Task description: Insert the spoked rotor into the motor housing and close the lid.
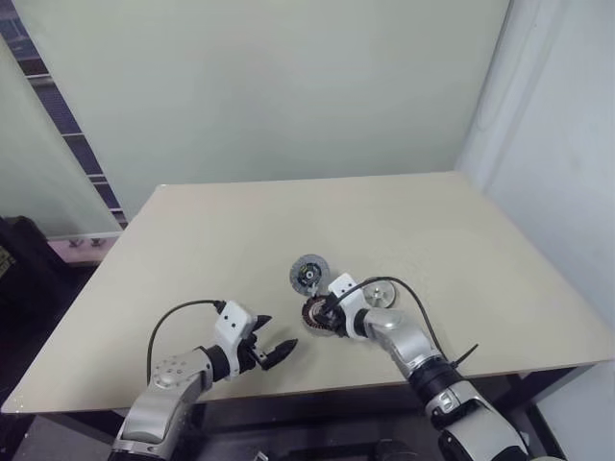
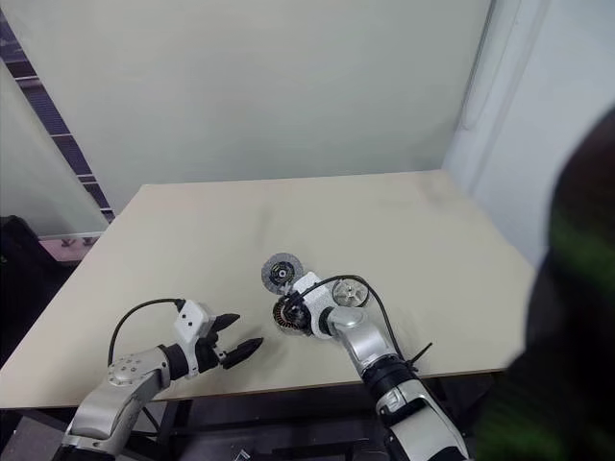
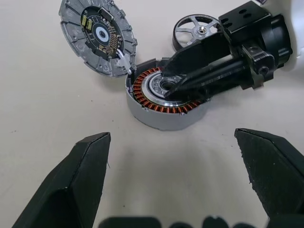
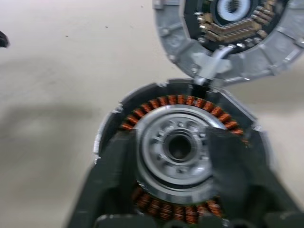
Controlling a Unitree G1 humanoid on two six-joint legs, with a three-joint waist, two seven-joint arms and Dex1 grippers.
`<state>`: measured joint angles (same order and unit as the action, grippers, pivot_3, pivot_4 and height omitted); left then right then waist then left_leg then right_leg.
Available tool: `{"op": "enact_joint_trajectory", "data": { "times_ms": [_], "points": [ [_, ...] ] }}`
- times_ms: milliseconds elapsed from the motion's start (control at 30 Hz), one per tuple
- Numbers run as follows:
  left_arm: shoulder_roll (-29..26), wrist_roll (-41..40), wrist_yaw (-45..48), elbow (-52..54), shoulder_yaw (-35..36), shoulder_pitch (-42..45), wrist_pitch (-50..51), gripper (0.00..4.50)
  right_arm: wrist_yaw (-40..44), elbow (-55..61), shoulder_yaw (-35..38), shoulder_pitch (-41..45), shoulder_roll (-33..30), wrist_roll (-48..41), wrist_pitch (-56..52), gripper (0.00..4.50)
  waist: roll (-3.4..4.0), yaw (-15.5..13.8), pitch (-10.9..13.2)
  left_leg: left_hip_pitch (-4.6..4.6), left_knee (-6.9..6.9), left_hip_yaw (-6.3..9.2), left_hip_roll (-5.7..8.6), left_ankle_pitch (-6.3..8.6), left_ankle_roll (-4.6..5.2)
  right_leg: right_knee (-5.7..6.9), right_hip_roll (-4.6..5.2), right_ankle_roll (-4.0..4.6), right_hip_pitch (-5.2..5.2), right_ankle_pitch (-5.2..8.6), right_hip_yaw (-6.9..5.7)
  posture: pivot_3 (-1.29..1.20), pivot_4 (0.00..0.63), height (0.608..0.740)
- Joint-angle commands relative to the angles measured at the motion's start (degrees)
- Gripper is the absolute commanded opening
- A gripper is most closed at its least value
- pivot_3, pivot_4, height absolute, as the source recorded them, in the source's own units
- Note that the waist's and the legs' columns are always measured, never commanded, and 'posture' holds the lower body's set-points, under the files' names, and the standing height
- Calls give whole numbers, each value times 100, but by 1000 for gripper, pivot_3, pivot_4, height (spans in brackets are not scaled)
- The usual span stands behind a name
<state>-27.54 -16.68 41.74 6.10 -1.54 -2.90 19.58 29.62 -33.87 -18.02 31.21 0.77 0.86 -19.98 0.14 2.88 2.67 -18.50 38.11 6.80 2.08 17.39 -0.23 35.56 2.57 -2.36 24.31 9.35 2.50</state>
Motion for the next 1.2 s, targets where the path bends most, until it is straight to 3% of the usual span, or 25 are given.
{"op": "enact_joint_trajectory", "data": {
  "times_ms": [33, 67, 167, 333, 533, 800, 1033, 1133, 1200],
  "points": [
    [-50, -20, -3, 190, 83, 71, -43, 4500, -26, 276, 173, 88, -11, -58, -14, 3773, 0, 1, 0, 0, 0, 0, 0, -2, -3, 1, 0, 0, 0, 0, 0, 0, 0, 740],
    [-48, -19, -2, 186, 80, 74, -43, 4500, -4, 360, 192, 74, -8, -88, -35, 4118, 0, 1, 0, 0, 2, 0, 0, -2, -4, 3, 0, 0, 0, 0, 0, 0, 0, 740],
    [-44, -15, 3, 173, 72, 84, -46, 4500, 48, 712, 282, 3, 19, -199, -135, 4018, 0, 3, 0, 0, 2, 1, 0, -3, -4, 5, -1, 0, 3, 0, 0, 0, 0, 740],
    [-40, -5, 15, 138, 53, 127, -45, 4500, 27, 1095, 294, -90, 24, -224, -241, 2366, 1, 5, 0, -1, 1, 2, -2, -3, -4, 6, -4, 0, 6, 0, 0, 0, 0, 740],
    [-32, -2, 22, 126, 41, 161, -45, 4500, -145, 719, 204, -20, 89, -59, -93, 125, 1, 4, 0, 0, 1, 3, -2, -3, -5, 6, -4, 0, 6, 0, 0, 0, 0, 740],
    [-34, -5, -8, 175, 68, 129, -41, 4500, -215, -9, 26, -16, 108, 196, 144, 57, 1, 6, 1, 0, 1, 0, -2, -3, -5, 6, -4, 0, 6, 0, 2, 0, 0, 740],
    [-28, -2, -8, 168, 58, 100, -49, 4500, -165, 655, 451, -25, 117, -208, 18, 57, 2, 6, 2, 0, 1, 2, -2, -3, -5, 6, -5, 0, 7, 0, 1, 0, 0, 740],
    [-11, 2, -2, 140, 39, 131, -56, 4500, -214, 1201, 781, -42, 58, -483, -302, 644, 3, 2, 2, -2, 0, 2, -2, -3, -5, 6, -5, 0, 8, 0, 2, 0, 0, 740],
    [-5, 3, 7, 129, 27, 143, -59, 4500, -288, 1508, 999, -63, 4, -624, -491, 1314, 3, 1, 2, -3, 0, 4, -2, -3, -5, 5, -5, 0, 8, 1, 1, 0, 0, 740]
  ]
}}
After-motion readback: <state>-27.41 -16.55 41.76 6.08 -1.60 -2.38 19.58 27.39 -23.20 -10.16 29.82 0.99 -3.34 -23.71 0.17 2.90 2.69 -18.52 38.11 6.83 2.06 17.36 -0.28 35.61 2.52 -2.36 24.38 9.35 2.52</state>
